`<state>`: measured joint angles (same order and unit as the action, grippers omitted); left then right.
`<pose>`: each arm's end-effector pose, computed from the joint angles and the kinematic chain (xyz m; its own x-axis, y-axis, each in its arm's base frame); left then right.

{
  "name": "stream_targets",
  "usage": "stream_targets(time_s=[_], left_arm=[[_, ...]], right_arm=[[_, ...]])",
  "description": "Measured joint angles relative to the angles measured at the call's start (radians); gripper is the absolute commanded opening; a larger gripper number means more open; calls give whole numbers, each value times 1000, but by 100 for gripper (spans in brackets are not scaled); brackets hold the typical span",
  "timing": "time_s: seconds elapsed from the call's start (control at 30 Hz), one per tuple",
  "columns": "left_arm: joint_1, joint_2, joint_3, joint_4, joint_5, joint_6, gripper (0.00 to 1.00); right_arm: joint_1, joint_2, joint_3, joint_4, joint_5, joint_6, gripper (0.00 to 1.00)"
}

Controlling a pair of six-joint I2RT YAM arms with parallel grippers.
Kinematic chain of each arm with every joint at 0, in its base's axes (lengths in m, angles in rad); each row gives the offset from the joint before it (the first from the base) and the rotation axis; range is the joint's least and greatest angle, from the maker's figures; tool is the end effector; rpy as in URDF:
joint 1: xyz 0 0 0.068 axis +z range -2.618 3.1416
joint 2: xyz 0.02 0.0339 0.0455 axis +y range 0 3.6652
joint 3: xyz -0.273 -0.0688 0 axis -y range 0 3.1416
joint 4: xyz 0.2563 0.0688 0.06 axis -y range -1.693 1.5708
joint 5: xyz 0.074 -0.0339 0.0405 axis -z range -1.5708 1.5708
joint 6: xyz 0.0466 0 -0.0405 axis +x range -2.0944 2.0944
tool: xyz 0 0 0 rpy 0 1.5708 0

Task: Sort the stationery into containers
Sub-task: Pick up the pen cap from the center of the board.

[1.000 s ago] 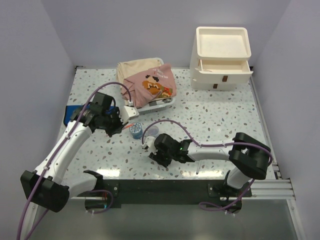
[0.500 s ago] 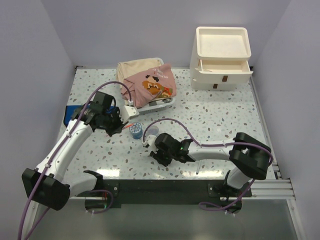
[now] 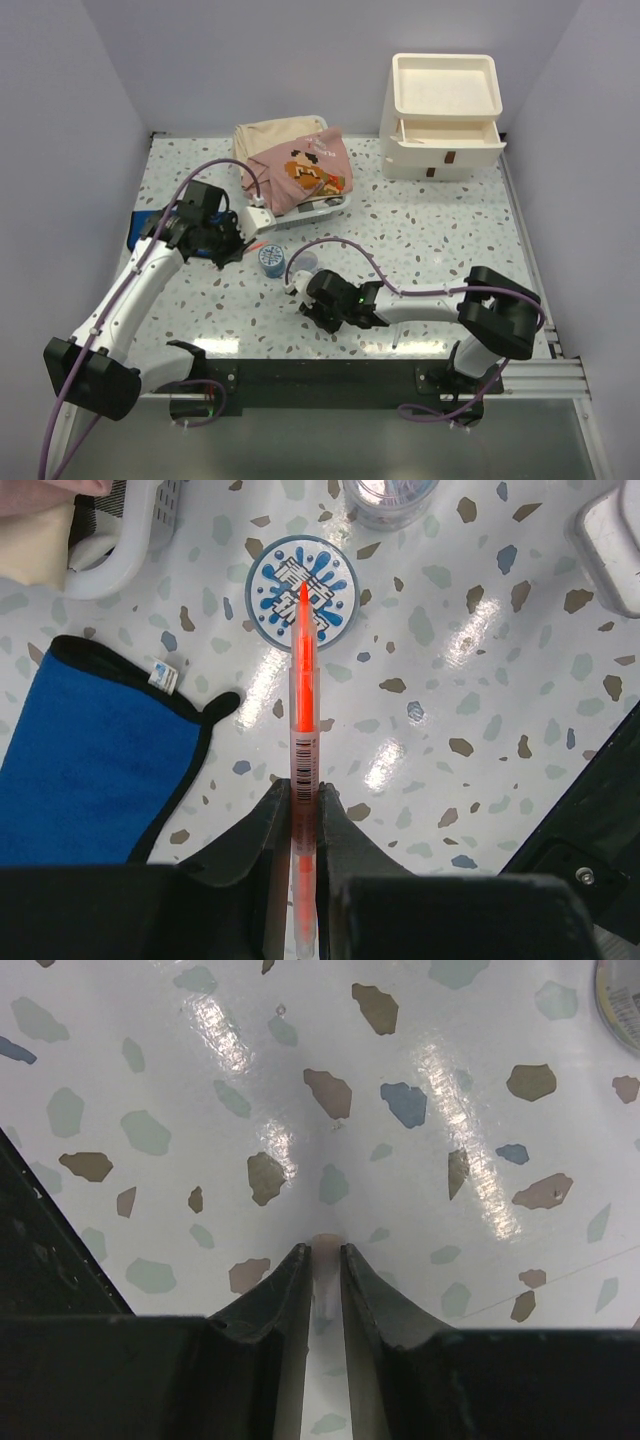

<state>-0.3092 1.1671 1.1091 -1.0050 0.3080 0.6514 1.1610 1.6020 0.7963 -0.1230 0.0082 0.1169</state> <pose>0.2145 -0.0833 0.3061 -0.4010 0.7346 -0.5473 0.8469 0.5250 0.0842 0.1285 0.2948 0.1465 -0.4236 -0.6825 -0.5956 -0.8718 0.4858 0.0633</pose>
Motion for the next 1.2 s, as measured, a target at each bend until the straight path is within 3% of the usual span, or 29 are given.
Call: stream_targets(time_s=[0.03, 0.13, 0.37, 0.47, 0.6, 0.83, 0.97, 1.2], left_arm=[[2, 0, 0, 2, 0, 0, 0], [10, 0, 0, 6, 0, 5, 0], [39, -10, -5, 16, 3, 46, 0], [41, -8, 1, -5, 27, 80, 0], [41, 54, 132, -167, 125, 174, 0], [17, 78, 284, -267, 242, 249, 0], [-3, 108, 339, -304, 326, 227, 0], [-6, 245, 457, -298, 534, 89, 0]], right_arm=[[2, 3, 3, 0, 4, 4, 18], [5, 15, 12, 5, 10, 16, 0], [6, 29, 33, -1, 6, 27, 0], [6, 28, 68, -81, -3, -14, 0], [11, 0, 193, -308, -6, -171, 0], [12, -240, 314, -459, 35, -482, 0], [10, -332, 278, -442, 97, -673, 0], [8, -459, 145, -270, 266, -987, 0]])
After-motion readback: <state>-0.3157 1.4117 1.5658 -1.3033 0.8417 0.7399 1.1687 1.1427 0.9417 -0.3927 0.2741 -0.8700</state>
